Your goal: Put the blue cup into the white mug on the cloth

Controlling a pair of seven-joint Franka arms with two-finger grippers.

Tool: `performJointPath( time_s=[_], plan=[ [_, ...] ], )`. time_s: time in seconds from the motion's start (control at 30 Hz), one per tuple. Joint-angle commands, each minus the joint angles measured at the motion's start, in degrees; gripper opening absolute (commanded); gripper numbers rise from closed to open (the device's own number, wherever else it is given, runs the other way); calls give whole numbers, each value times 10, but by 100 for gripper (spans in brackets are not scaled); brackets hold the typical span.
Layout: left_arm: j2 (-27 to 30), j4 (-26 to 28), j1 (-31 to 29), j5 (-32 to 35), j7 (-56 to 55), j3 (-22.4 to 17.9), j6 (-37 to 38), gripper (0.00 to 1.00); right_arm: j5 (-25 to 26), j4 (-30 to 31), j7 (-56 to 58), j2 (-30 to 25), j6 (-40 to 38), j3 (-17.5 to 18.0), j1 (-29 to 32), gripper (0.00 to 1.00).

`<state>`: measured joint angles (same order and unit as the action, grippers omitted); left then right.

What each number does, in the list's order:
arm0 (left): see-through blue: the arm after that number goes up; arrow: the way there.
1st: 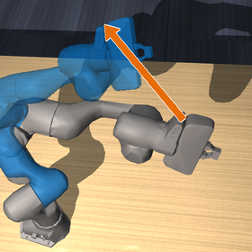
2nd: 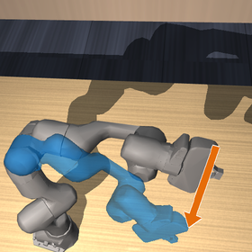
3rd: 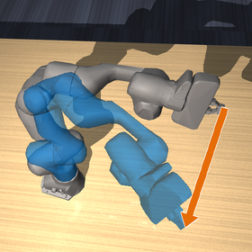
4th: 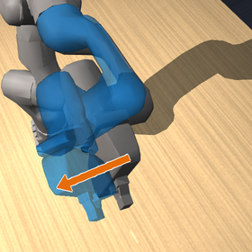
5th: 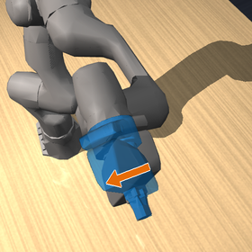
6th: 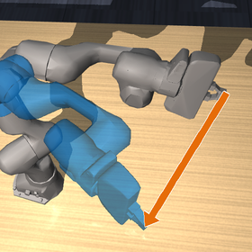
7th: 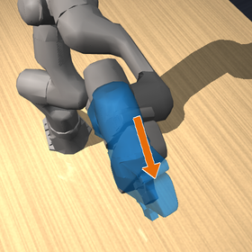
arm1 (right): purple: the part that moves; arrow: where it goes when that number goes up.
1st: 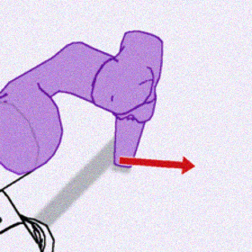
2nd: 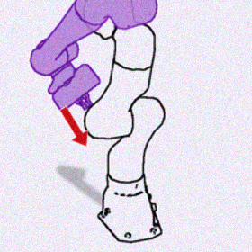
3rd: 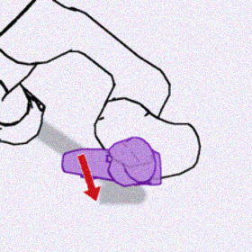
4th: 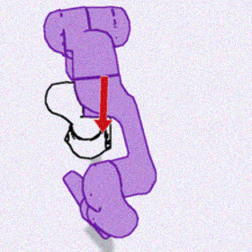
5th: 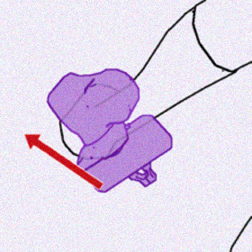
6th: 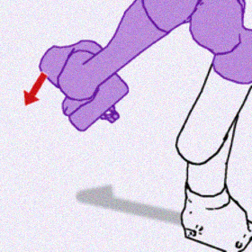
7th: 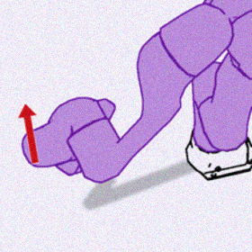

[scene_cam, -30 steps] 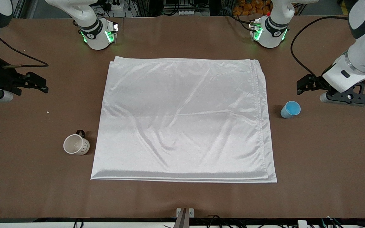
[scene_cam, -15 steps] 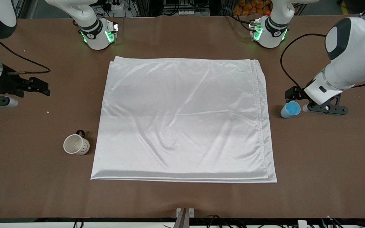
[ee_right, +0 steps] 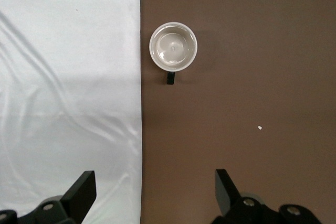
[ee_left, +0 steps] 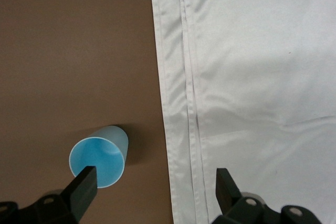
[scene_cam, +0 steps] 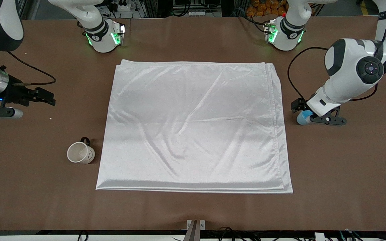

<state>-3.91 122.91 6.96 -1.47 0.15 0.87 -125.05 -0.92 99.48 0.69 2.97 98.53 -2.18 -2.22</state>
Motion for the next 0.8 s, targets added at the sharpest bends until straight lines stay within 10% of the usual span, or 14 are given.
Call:
performJointPath(
  time_s=[0.0, 0.77],
  plan=[
    [8, 49, -14, 9, -14, 6, -55, 100, 5, 135, -8, -71, 104, 3, 4, 100],
    [-43, 95, -34, 9, -14, 5, -115, 100, 5, 283, -5, -66, 282, 3, 2, 100]
  ],
)
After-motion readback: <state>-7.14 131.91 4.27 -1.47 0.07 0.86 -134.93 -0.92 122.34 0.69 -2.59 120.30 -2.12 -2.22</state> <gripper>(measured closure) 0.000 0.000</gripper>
